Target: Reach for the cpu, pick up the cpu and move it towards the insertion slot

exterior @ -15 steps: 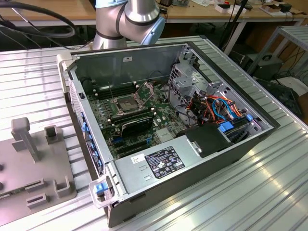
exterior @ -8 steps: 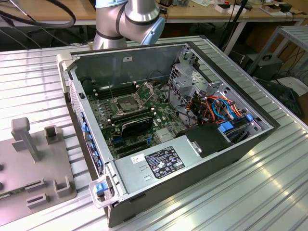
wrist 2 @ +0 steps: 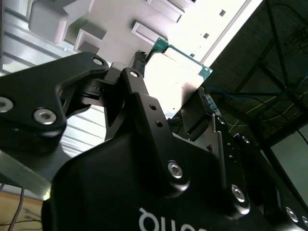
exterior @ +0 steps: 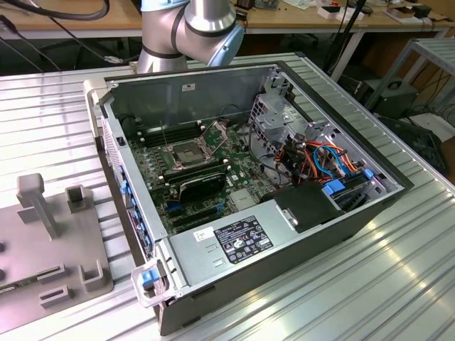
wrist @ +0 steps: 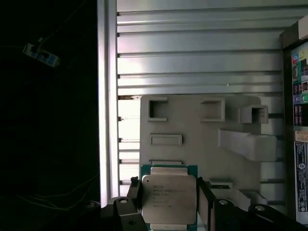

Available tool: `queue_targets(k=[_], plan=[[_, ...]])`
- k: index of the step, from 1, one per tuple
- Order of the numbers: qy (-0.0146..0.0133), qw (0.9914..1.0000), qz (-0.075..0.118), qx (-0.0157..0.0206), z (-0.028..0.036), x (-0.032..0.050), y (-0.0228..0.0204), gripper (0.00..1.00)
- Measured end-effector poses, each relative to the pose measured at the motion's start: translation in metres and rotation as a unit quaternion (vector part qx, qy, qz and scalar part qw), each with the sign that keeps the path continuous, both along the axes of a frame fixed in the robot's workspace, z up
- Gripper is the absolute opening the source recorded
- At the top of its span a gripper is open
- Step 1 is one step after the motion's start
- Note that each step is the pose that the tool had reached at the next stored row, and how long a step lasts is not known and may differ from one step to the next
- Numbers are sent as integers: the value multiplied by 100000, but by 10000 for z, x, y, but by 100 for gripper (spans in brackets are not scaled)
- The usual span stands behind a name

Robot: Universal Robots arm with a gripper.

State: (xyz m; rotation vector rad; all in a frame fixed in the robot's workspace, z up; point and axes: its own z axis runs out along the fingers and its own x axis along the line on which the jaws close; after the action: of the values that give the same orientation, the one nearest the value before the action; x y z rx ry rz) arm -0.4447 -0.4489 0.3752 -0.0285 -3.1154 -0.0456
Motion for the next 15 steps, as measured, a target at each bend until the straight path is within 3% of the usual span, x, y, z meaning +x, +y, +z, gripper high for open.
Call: queue_targets(k=[10,15], plan=[[4,100000,2,-3,194,3,0,55],[2,100000,-1,-1,259,5,0,55]])
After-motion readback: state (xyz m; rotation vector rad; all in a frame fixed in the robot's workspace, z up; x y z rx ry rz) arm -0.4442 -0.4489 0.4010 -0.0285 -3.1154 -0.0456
